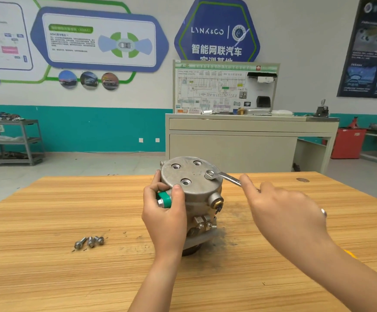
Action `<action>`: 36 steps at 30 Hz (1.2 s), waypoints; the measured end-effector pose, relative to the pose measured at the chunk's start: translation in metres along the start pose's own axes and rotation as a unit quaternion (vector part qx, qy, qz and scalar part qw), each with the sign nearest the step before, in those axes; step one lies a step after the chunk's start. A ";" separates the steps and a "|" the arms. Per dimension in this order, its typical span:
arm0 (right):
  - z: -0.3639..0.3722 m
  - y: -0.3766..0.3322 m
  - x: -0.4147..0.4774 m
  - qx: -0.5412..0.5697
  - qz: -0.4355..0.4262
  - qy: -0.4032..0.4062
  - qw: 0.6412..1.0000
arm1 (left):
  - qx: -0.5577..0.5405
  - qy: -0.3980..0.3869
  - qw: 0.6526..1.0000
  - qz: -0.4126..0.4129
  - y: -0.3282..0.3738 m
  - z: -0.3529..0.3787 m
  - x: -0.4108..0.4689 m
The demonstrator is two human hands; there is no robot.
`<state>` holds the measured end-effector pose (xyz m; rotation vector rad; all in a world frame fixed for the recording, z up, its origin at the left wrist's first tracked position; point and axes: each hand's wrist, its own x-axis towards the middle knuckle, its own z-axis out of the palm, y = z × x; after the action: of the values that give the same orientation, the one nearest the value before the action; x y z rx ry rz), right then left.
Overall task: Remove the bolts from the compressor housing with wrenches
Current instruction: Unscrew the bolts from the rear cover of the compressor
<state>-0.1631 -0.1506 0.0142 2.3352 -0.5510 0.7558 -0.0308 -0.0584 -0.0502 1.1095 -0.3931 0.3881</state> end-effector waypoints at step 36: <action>-0.016 0.010 0.006 0.023 -0.056 -0.126 0.990 | 0.022 -0.051 0.998 -0.031 0.004 -0.010 0.026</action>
<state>-0.1703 -0.1483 0.0325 2.4992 -0.5091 0.4288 -0.0096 -0.0453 -0.0380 1.1855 -0.4409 0.2878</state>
